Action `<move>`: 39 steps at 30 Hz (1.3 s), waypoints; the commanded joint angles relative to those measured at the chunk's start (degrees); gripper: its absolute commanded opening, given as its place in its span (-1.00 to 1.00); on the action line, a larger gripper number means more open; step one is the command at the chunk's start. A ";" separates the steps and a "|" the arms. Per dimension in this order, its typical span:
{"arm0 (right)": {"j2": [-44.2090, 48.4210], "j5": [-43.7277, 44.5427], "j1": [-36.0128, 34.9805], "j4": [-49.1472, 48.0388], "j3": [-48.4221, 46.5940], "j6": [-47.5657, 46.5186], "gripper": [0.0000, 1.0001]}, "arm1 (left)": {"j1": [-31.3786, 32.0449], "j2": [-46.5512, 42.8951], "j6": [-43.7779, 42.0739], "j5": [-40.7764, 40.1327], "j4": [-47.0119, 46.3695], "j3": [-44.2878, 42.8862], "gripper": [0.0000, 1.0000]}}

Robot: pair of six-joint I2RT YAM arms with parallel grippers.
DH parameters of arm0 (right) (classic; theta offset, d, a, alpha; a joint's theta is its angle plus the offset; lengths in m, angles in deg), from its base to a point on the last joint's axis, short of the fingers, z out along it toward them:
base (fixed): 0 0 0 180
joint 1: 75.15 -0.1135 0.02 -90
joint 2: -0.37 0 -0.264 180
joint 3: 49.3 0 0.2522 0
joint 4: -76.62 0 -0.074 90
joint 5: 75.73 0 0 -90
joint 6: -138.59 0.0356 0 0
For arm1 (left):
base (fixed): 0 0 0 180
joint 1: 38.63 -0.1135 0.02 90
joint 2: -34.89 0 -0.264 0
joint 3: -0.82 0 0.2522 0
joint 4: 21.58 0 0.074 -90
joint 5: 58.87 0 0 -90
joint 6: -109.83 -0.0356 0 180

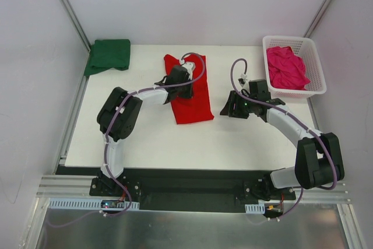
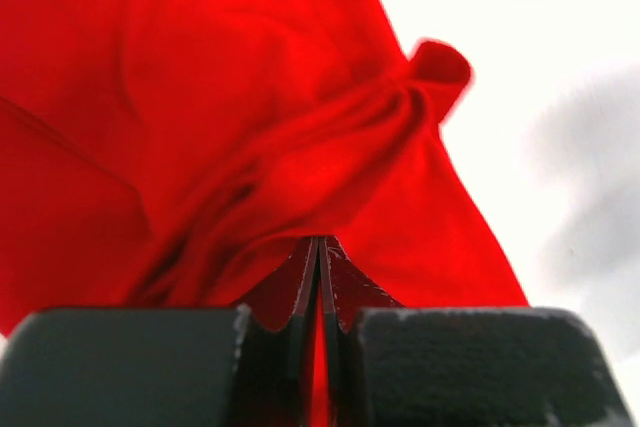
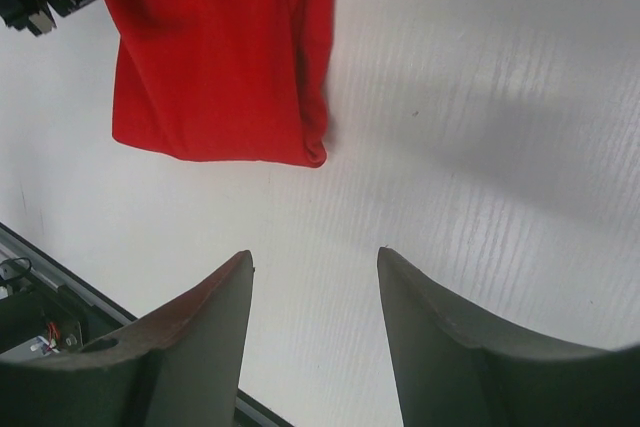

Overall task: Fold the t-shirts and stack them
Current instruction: Fold the folded rectangular tshirt in 1/3 of the way

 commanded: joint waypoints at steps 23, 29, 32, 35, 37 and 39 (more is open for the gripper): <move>0.25 1.07 0.08 2.10 -0.73 -1.69 0.12 | -4.56 10.73 -4.38 -5.88 13.62 -21.28 -1.00; 0.07 0.81 0.08 2.10 -0.82 -1.78 0.12 | -4.91 6.53 -4.38 -5.44 13.36 -19.97 -1.00; -0.02 0.46 0.08 1.93 -0.73 -1.69 0.12 | -5.00 3.02 -5.00 -6.49 12.75 -19.53 -1.00; 0.16 0.28 0.08 1.66 -0.21 -1.60 0.12 | -4.91 -0.50 -6.14 -7.55 12.31 -19.70 -1.00; 0.60 0.28 0.08 1.49 0.06 -1.60 0.12 | -4.91 -2.18 -6.84 -7.55 12.31 -19.70 -1.00; 0.86 0.11 0.08 1.40 0.59 -1.43 0.12 | -5.26 -4.73 -6.58 -5.11 12.31 -19.18 -1.00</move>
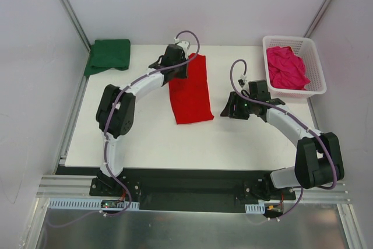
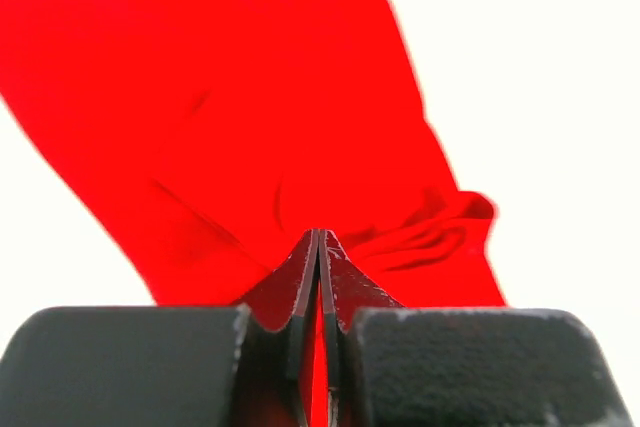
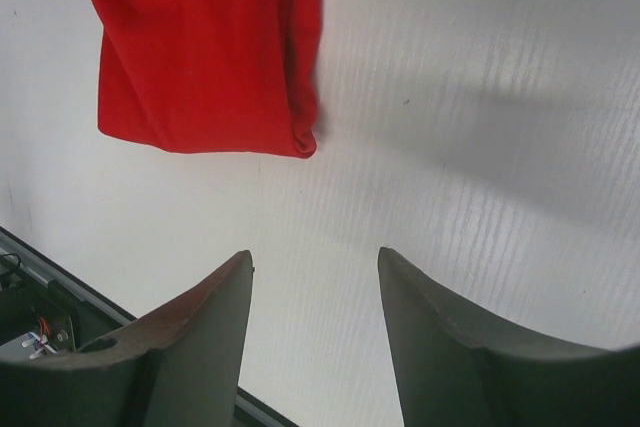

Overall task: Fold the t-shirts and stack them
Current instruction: Fold the folded rectangular tshirt in 1/3 of the way

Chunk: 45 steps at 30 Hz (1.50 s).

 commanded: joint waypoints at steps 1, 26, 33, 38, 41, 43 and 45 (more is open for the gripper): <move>1.10 -0.44 0.08 -0.24 0.76 -0.64 0.12 | -0.78 -9.98 -0.97 2.20 -1.40 0.39 -1.00; 1.54 -0.70 0.08 -0.33 1.82 -0.55 0.12 | -6.76 5.92 66.82 51.62 -89.21 31.60 -1.00; 1.63 -0.70 0.08 0.20 1.38 -0.55 0.12 | -6.76 10.13 68.47 49.42 -89.64 29.75 -1.00; 1.81 -0.79 0.08 0.37 1.20 -0.55 0.12 | -6.85 13.74 66.38 48.80 -84.31 26.06 -1.00; 1.89 -0.79 0.17 0.64 1.12 -0.55 0.12 | -6.94 15.41 64.87 48.01 -80.42 23.25 -1.00; 2.16 -0.62 -0.01 0.81 1.11 -0.64 0.12 | -7.11 16.64 64.69 47.22 -76.91 21.41 -1.00; 2.33 -0.62 0.08 1.07 1.11 -0.73 0.12 | -7.20 17.08 63.91 46.87 -73.58 20.70 -1.00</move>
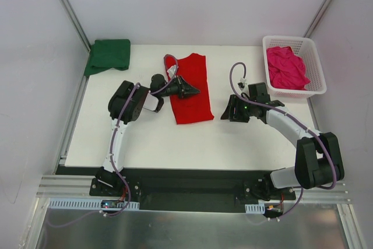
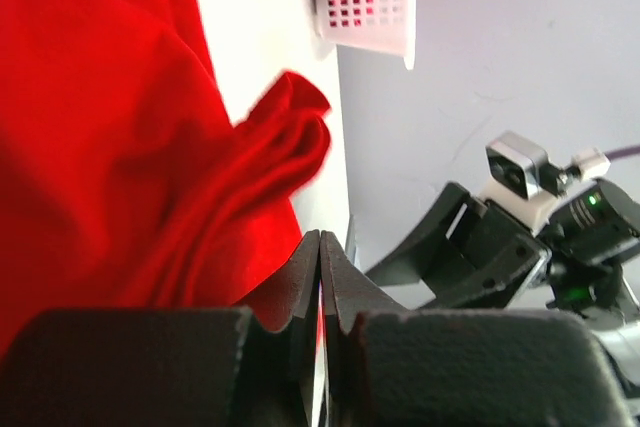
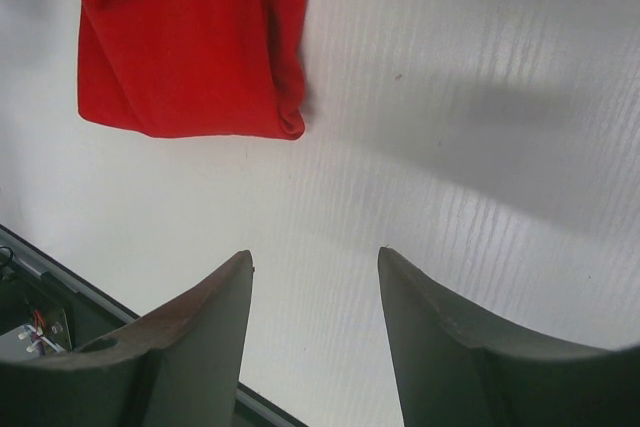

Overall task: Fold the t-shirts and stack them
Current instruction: Fold the folded rectangular tshirt in 1/3 of the way

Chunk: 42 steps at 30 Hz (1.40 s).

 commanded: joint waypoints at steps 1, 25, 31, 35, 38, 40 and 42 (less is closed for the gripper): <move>2.53 -0.20 0.17 1.05 -0.74 -0.73 0.12 | -0.19 0.71 -3.72 -2.02 3.35 -3.74 -1.00; 5.43 -0.02 -0.01 1.32 1.54 -0.55 0.12 | -0.98 -9.39 -15.59 2.80 22.43 -13.22 -1.00; 6.75 0.50 0.08 1.49 2.42 -0.46 0.13 | -0.89 -8.34 -15.33 3.77 24.46 -18.77 -1.00; 7.19 1.21 0.08 1.93 2.77 -0.81 0.12 | -0.63 -6.59 -15.41 3.42 24.28 -19.47 -1.00; 6.84 1.29 0.08 1.93 2.95 -0.99 0.12 | -0.28 -5.45 -15.94 3.07 24.72 -19.82 -1.00; 6.58 1.29 0.08 1.85 2.95 -0.90 0.13 | 0.08 -4.83 -17.26 2.72 25.77 -20.17 -1.00; 6.22 1.29 0.08 1.76 2.95 -0.90 0.13 | 0.60 -4.04 -19.62 2.28 29.02 -21.32 -1.00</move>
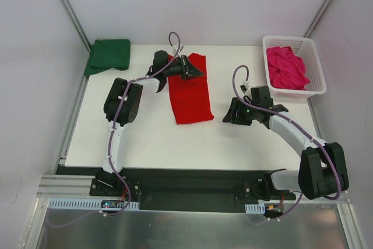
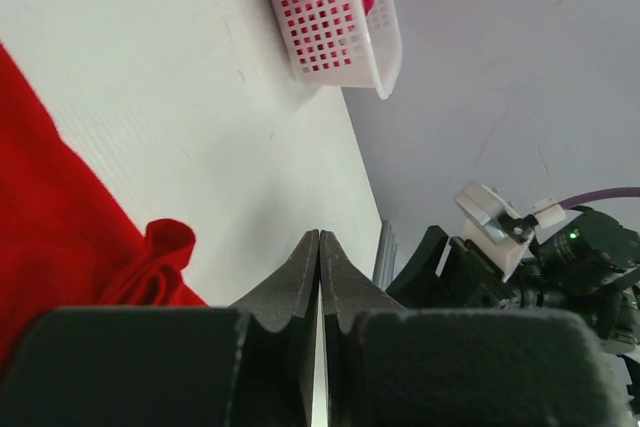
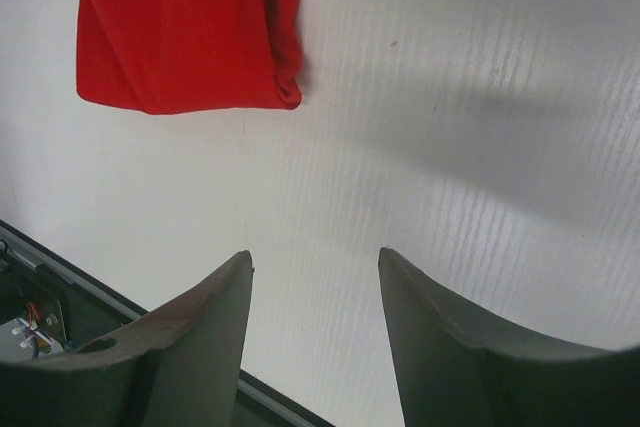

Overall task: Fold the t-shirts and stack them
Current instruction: Fold the folded rectangular tshirt in 1/3 of the way

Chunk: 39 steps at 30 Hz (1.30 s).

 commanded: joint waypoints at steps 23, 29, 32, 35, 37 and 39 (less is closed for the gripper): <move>0.10 0.81 0.17 -0.23 0.30 -1.30 0.13 | 3.24 10.79 -14.33 -4.96 20.13 -10.30 -1.00; 0.27 0.82 0.17 0.03 0.57 -1.56 0.13 | 3.24 12.81 -14.16 -5.05 21.63 -13.72 -1.00; 0.36 0.90 0.17 0.03 0.83 -1.65 0.13 | 3.33 12.20 -13.80 -3.12 21.54 -15.92 -1.00; 0.63 0.90 0.17 -0.06 1.18 -1.65 0.13 | 3.77 8.08 -16.78 -2.94 23.73 -17.33 -1.00; 0.54 0.82 0.17 -0.32 1.36 -1.56 0.13 | 3.94 4.74 -17.58 -2.59 25.67 -18.12 -1.00; 0.45 0.64 0.17 -0.76 1.45 -1.30 0.13 | 4.12 1.67 -18.02 -2.06 27.33 -17.77 -1.00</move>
